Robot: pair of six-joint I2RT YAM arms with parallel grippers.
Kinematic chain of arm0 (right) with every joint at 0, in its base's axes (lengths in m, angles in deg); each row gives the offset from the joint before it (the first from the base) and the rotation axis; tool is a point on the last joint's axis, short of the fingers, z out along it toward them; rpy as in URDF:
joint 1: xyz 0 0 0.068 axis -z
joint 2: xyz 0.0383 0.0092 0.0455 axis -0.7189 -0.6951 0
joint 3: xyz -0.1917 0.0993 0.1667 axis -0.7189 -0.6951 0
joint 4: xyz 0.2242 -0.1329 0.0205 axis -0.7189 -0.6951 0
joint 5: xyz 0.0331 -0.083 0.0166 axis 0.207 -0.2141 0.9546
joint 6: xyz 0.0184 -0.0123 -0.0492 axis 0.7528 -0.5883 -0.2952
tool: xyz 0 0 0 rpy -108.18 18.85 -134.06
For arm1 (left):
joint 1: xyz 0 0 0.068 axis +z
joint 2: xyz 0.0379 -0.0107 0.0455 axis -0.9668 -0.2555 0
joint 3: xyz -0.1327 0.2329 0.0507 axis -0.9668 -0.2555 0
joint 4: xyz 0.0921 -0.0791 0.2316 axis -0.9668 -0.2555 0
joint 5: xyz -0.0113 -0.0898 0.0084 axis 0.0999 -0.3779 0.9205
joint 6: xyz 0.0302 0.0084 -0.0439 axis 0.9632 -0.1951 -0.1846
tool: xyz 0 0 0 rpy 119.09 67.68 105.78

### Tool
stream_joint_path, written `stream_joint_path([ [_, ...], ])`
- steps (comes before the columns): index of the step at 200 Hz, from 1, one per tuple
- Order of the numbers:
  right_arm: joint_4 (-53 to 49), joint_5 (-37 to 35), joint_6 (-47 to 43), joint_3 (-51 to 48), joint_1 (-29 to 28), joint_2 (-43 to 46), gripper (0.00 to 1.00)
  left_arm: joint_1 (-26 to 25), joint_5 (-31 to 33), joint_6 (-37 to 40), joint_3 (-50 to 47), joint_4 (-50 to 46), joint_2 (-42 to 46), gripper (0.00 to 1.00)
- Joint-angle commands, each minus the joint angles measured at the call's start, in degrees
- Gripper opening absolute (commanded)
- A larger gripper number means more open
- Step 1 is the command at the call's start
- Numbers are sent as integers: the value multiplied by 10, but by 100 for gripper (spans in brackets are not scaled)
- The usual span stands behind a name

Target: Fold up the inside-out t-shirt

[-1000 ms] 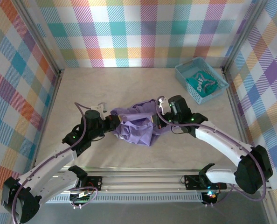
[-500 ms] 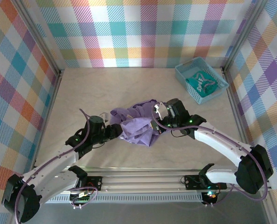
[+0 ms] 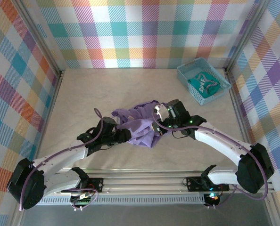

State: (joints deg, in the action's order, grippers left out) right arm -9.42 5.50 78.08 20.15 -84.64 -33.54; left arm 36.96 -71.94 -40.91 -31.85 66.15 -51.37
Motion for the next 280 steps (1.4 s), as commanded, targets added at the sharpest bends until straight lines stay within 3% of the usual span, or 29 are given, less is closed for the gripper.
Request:
stream_joint_path([
  [1, 8, 26, -3, 7, -3, 5, 0, -7, 11, 19, 23, 20, -13, 38],
  [64, 13, 32, 4, 1, -4, 13, 0, -7, -1, 39, 36, 32, -39, 10],
  [104, -15, 29, -22, 22, -19, 30, 0, 9, 3, 72, 51, -41, 43, 0],
  [145, -87, -68, -72, 57, -78, 15, 0, 79, -43, 73, 63, -112, 140, 0],
  [169, -123, -150, -86, 75, -103, -10, 0, 136, -123, 45, 66, -85, 145, 0],
  [188, -135, -171, -89, 81, -111, -18, 0, 168, -161, 20, 69, -67, 141, 0],
  [248, -173, -160, -107, 103, -122, -57, 2, 208, -162, 2, 109, -17, 135, 0],
  [280, -117, -11, -103, 95, -122, -21, 20, 217, -153, 23, 160, -35, 118, 0],
])
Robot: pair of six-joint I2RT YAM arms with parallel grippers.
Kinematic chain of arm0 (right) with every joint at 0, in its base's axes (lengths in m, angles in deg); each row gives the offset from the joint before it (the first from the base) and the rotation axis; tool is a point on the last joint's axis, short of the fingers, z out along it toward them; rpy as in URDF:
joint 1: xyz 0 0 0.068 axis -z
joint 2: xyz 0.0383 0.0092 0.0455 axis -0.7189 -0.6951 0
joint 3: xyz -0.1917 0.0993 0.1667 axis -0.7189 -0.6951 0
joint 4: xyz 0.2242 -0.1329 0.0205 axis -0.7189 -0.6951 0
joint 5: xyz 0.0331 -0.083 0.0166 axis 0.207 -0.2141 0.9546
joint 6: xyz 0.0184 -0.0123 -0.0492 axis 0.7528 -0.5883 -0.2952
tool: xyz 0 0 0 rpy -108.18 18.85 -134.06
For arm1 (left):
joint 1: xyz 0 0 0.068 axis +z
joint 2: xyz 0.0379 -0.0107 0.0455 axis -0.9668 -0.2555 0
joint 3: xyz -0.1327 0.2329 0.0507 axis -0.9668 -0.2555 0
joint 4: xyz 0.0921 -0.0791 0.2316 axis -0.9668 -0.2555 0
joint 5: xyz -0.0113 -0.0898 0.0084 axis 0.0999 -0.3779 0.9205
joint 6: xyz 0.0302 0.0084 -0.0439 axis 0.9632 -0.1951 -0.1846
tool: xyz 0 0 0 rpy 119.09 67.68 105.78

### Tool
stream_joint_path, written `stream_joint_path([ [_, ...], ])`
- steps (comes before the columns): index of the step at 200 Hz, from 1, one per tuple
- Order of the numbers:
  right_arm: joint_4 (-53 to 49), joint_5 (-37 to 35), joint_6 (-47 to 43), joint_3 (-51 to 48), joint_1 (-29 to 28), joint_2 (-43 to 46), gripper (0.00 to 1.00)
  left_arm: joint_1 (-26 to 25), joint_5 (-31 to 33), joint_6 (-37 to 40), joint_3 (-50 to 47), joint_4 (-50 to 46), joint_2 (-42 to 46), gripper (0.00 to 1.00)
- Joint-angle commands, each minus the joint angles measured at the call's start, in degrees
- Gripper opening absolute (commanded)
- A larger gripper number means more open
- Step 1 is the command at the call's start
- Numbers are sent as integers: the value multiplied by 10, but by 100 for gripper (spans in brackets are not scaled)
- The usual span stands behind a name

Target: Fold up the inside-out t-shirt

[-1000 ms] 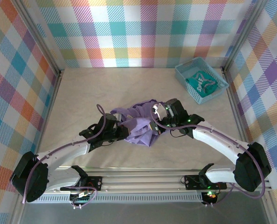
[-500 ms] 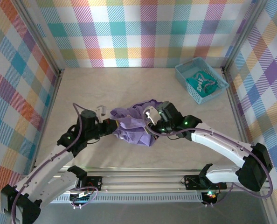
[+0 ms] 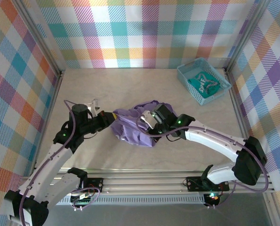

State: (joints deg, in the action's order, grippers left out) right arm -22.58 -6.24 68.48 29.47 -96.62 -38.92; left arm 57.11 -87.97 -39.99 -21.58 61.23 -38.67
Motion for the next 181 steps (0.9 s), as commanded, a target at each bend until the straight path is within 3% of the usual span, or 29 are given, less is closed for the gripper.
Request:
stream_joint_path([
  [1, 14, 106, -7, 2, -2, 33, 20, 16, 9, 15, 58, 13, -9, 0],
  [25, 80, 142, 27, -32, 21, 88, 37, 26, 49, 39, 97, -32, -8, 0],
  [40, 87, 113, 52, -47, 42, 90, 43, 31, 67, 45, 115, -42, -10, 0],
  [58, 87, 61, 93, -57, 57, 64, 47, 32, 71, 48, 137, -46, -20, 0],
  [88, 186, 131, 120, -98, 56, 5, 62, 33, 72, 47, 179, -45, -33, 0],
  [119, 280, 100, 109, -112, 56, -62, 68, 33, 73, 52, 216, -52, -45, 0],
  [130, 291, 71, 99, -99, 56, -85, 65, 33, 76, 49, 228, -48, -50, 0],
  [137, 293, 45, 90, -86, 56, -96, 58, 33, 79, 48, 236, -45, -53, 0],
  [154, 294, -6, 63, -66, 57, -94, 25, 33, 90, 45, 263, -39, -61, 0],
  [171, 291, -38, 42, -61, 57, -55, 1, 32, 100, 45, 296, -34, -62, 0],
  [181, 300, -57, 35, -71, 58, -18, 0, 33, 105, 49, 314, -31, -58, 0],
])
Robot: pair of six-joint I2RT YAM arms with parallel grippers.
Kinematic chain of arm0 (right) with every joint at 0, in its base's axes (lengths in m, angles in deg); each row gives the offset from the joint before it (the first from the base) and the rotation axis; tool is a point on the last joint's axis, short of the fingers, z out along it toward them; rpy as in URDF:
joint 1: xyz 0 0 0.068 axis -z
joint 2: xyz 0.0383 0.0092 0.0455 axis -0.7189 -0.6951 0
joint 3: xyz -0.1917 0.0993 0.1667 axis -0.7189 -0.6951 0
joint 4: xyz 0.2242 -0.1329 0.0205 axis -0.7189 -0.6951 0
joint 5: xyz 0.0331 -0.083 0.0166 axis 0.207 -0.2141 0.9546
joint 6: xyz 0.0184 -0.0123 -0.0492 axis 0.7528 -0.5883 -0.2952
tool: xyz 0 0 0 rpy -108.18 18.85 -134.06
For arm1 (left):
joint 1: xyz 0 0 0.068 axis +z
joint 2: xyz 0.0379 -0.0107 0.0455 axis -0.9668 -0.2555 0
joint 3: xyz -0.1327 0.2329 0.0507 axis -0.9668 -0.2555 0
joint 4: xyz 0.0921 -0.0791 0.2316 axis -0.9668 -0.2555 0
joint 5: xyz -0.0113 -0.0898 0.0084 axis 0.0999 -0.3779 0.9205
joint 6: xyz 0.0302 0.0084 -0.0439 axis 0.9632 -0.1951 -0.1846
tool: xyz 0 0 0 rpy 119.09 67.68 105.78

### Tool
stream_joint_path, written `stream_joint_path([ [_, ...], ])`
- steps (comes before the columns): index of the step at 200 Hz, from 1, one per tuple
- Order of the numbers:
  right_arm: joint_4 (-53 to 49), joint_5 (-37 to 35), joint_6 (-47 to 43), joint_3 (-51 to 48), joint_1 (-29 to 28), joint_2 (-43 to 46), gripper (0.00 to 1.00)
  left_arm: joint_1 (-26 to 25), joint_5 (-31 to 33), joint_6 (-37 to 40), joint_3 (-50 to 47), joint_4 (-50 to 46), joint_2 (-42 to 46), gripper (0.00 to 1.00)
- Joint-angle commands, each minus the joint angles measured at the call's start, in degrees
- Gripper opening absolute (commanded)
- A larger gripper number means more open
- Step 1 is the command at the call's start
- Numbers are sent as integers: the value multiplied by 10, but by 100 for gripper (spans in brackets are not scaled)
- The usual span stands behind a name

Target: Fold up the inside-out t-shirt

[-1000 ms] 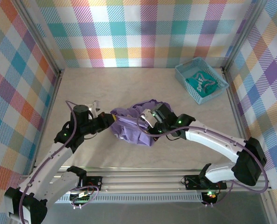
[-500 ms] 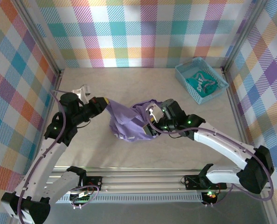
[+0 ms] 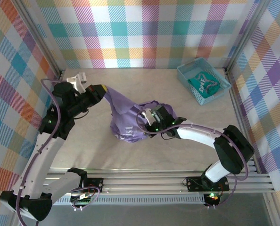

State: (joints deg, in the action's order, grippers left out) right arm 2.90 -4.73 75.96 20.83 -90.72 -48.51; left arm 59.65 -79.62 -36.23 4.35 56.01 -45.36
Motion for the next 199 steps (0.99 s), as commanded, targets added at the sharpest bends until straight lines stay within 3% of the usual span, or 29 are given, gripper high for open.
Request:
stream_joint_path([
  [1, 45, -73, -41, 14, -1, 81, 0, 7, 21, 11, 57, 22, 9, 0],
  [44, 30, -56, -41, 11, 5, 246, 0, 7, 36, 39, 173, 3, 17, 0],
  [66, 16, -31, -51, 30, 5, 275, 2, 7, 28, 49, 221, -12, 14, 0],
  [83, 16, -28, -54, 35, 5, 231, 37, 7, 26, 47, 222, -17, 11, 0],
  [111, 76, 49, -15, 25, 0, 122, 72, 7, 7, 38, 207, -11, -1, 0],
  [133, 123, 56, 20, 14, -35, 32, 82, 7, 4, 40, 208, -16, -12, 0],
  [199, 207, -8, 91, -30, -118, -89, 83, 7, 12, 55, 214, -25, -30, 0],
])
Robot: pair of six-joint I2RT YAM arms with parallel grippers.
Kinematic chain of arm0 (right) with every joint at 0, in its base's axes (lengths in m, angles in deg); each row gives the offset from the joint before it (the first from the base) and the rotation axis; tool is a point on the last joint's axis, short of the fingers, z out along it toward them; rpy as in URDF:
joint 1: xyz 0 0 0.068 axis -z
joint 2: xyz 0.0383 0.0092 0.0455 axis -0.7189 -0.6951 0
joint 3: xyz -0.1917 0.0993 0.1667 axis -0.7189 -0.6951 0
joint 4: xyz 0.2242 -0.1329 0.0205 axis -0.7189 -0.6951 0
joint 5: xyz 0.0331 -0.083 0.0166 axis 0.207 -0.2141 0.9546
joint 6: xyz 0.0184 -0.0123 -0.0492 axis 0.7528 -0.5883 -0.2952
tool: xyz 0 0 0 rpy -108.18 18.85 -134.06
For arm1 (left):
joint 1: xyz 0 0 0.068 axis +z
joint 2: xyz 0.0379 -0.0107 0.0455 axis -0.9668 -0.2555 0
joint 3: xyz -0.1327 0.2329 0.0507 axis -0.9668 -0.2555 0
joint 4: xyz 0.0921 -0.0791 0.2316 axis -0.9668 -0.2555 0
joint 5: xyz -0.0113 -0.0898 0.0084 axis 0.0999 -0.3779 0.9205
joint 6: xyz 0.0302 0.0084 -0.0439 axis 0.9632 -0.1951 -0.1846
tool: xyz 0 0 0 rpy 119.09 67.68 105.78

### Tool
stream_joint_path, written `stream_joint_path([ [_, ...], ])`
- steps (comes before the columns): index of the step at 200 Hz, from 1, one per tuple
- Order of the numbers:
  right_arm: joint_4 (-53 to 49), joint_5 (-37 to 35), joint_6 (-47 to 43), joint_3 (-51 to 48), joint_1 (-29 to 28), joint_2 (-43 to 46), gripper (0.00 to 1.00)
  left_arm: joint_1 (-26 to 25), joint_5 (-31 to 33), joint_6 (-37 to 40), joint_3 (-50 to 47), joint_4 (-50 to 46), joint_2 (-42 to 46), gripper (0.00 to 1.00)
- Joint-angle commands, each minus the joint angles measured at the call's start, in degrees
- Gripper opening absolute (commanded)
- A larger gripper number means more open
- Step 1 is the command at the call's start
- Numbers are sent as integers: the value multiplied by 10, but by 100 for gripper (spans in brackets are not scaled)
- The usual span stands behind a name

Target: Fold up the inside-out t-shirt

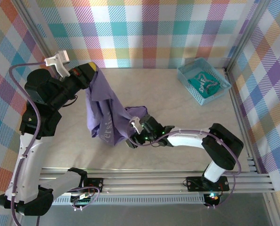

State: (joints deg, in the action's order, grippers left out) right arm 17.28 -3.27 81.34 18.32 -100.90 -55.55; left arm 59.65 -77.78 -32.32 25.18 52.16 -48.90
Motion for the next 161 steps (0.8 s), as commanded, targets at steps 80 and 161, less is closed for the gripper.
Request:
stream_joint_path([
  [80, 17, -196, -27, 0, -30, -11, 11, 7, 38, 32, 9, -2, 5, 0],
  [161, -206, -155, -139, 87, 99, 417, 0, 7, 112, 49, 73, -36, 33, 0],
])
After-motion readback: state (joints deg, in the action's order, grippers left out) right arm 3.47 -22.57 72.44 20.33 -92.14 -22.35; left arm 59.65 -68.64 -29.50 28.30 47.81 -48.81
